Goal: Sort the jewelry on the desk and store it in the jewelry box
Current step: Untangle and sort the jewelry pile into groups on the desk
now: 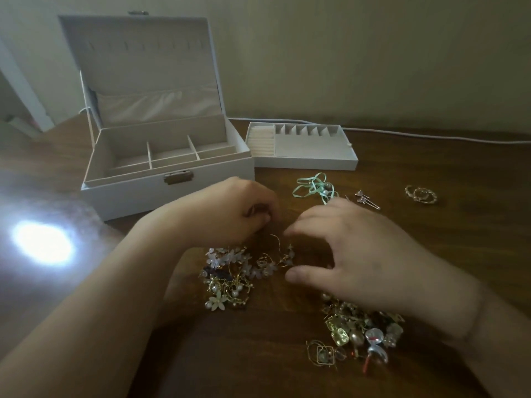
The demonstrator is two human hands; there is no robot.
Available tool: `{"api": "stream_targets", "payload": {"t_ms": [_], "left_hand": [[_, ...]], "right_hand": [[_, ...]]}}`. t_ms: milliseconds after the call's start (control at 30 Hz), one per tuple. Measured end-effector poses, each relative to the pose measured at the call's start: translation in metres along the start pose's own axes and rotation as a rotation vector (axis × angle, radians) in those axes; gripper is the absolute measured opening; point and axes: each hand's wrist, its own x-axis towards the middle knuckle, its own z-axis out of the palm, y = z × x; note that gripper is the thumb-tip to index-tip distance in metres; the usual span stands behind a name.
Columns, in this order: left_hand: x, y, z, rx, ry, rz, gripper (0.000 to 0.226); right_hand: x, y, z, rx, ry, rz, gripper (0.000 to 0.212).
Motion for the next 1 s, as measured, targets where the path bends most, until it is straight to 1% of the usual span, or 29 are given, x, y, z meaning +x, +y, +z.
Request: {"api": "stream_targets", "payload": {"t_ms": [100, 167, 233, 367, 533, 667, 833, 900, 1000], "left_hand": [[0.000, -0.003, 0.001, 0.067, -0.013, -0.044, 0.019], [0.001, -0.004, 0.002, 0.085, -0.034, -0.057, 0.018], [0.001, -0.005, 0.002, 0.095, -0.039, -0.066, 0.018], [0.001, -0.005, 0.002, 0.097, -0.027, -0.073, 0.018], [0.001, -0.004, 0.002, 0.094, -0.023, -0.065, 0.018], [0.002, -0.003, 0.003, 0.081, 0.013, -0.036, 0.017], [0.004, -0.001, 0.007, -0.016, 0.061, 0.025, 0.016], [0.004, -0.003, 0.008, -0.004, 0.046, 0.021, 0.018], [0.005, -0.006, 0.009, 0.031, 0.006, -0.001, 0.019]], "right_hand": [[0.009, 0.003, 0.007, -0.034, -0.010, -0.013, 0.056], [0.012, 0.004, 0.010, -0.012, -0.011, -0.019, 0.048], [0.013, 0.004, 0.010, -0.028, 0.029, -0.036, 0.039], [0.010, 0.003, 0.013, -0.043, 0.082, -0.061, 0.028], [0.009, 0.004, 0.015, -0.021, 0.109, -0.072, 0.017], [0.009, 0.010, 0.015, -0.018, 0.147, -0.066, 0.013], [0.008, 0.018, 0.013, -0.035, 0.137, -0.085, 0.021], [0.007, 0.017, 0.014, -0.073, 0.135, -0.123, 0.025], [0.007, 0.016, 0.020, -0.182, 0.165, -0.222, 0.016]]}}
